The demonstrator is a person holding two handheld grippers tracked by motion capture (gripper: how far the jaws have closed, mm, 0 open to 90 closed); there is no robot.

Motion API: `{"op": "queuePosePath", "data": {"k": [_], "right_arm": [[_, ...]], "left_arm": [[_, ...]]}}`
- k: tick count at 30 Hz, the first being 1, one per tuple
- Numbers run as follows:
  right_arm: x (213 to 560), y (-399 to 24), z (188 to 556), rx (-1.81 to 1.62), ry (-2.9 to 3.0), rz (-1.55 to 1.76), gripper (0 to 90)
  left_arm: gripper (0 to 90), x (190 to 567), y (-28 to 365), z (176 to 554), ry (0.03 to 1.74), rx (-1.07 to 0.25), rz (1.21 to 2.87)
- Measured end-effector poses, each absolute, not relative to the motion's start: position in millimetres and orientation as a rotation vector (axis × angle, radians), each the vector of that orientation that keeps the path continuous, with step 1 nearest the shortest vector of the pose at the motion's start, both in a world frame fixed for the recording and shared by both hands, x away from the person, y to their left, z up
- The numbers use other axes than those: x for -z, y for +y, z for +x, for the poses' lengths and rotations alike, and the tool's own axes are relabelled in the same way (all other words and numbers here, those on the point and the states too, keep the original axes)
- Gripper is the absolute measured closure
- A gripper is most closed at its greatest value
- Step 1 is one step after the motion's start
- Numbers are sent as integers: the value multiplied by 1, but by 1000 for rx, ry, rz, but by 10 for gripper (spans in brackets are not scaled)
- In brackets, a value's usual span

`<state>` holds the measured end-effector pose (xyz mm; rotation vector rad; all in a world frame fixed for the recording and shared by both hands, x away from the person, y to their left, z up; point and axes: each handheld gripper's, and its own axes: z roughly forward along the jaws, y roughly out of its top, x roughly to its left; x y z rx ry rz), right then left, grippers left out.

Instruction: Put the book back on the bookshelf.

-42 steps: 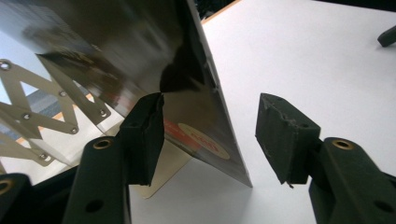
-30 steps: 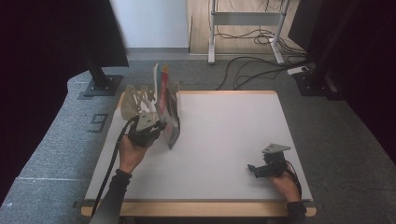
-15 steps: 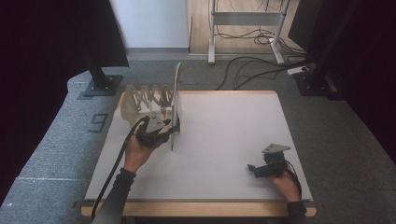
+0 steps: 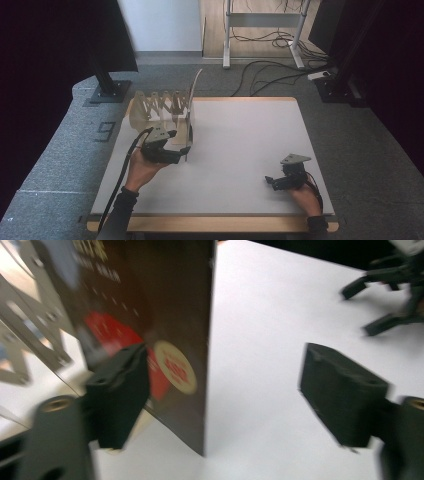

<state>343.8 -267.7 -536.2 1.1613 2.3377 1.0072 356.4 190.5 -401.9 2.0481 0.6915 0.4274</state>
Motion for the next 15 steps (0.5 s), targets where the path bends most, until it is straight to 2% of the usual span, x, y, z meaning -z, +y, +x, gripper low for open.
{"op": "queuePosePath", "data": {"k": [1, 6, 11, 15], "right_arm": [[536, -268, 344, -1005, 2340, 1156, 7], [536, -268, 344, -1004, 2340, 1155, 7], [536, -267, 344, -1003, 2335, 1156, 7], [536, -267, 344, -1003, 2334, 1156, 7]], "left_arm": [[156, 403, 193, 355, 687, -409, 2050], [92, 419, 209, 346, 724, -332, 2050], [4, 442, 220, 338, 765, -332, 2076], [0, 464, 227, 333, 790, -334, 2101]]}}
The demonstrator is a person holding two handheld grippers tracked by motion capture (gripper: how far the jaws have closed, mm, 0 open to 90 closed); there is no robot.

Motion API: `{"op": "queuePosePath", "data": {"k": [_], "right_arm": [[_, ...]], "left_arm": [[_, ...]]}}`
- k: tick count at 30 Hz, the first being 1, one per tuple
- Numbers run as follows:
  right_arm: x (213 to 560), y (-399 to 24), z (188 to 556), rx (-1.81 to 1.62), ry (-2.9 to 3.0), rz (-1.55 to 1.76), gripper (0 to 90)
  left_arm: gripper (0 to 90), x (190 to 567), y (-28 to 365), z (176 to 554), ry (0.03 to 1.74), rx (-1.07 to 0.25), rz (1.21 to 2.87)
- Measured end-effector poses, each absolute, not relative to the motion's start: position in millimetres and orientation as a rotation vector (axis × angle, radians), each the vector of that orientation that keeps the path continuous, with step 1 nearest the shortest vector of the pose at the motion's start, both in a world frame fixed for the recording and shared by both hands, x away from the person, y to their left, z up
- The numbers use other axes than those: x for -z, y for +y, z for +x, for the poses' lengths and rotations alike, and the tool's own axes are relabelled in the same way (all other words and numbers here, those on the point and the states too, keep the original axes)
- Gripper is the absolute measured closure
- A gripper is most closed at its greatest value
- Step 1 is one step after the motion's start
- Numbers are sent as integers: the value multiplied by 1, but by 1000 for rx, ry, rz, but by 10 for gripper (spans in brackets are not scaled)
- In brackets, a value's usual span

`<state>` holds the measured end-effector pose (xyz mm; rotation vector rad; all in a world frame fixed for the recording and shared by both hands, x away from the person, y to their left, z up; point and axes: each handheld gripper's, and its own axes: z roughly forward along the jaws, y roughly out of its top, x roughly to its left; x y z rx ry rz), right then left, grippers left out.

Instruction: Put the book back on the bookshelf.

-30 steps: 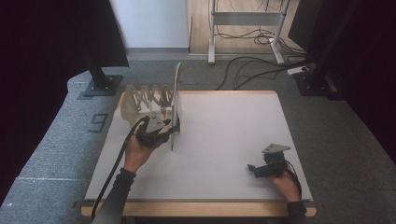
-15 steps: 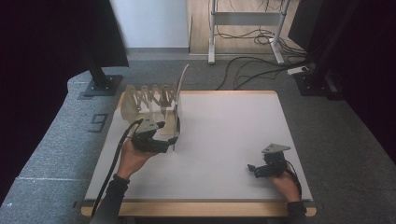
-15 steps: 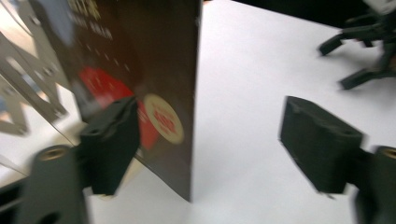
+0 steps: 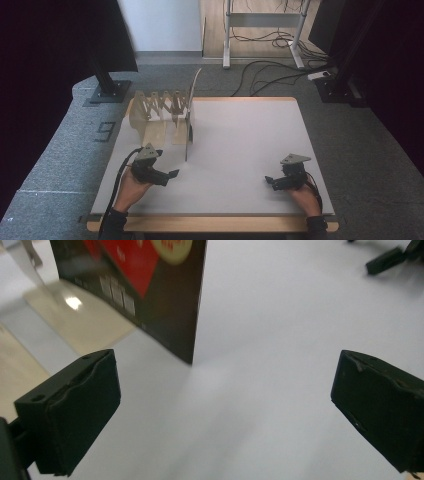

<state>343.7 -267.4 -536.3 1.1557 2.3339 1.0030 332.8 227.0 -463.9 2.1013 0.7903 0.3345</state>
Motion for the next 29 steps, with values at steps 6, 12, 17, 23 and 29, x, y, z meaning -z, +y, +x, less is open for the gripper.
{"op": "queuePosePath", "data": {"k": [6, 12, 17, 23, 29], "right_arm": [[536, -267, 344, -1002, 2331, 1158, 6], [536, -267, 343, -1001, 2329, 1159, 5], [536, -267, 343, -1002, 2327, 1163, 6], [537, -267, 343, -1002, 2327, 1163, 6], [537, -267, 342, -1003, 2328, 1159, 8]], "left_arm": [[0, 495, 231, 329, 823, -319, 2140], [0, 517, 228, 329, 854, -315, 2172], [0, 526, 223, 330, 875, -321, 2226], [0, 528, 218, 333, 890, -319, 2278], [0, 528, 218, 333, 888, -321, 2279]]}}
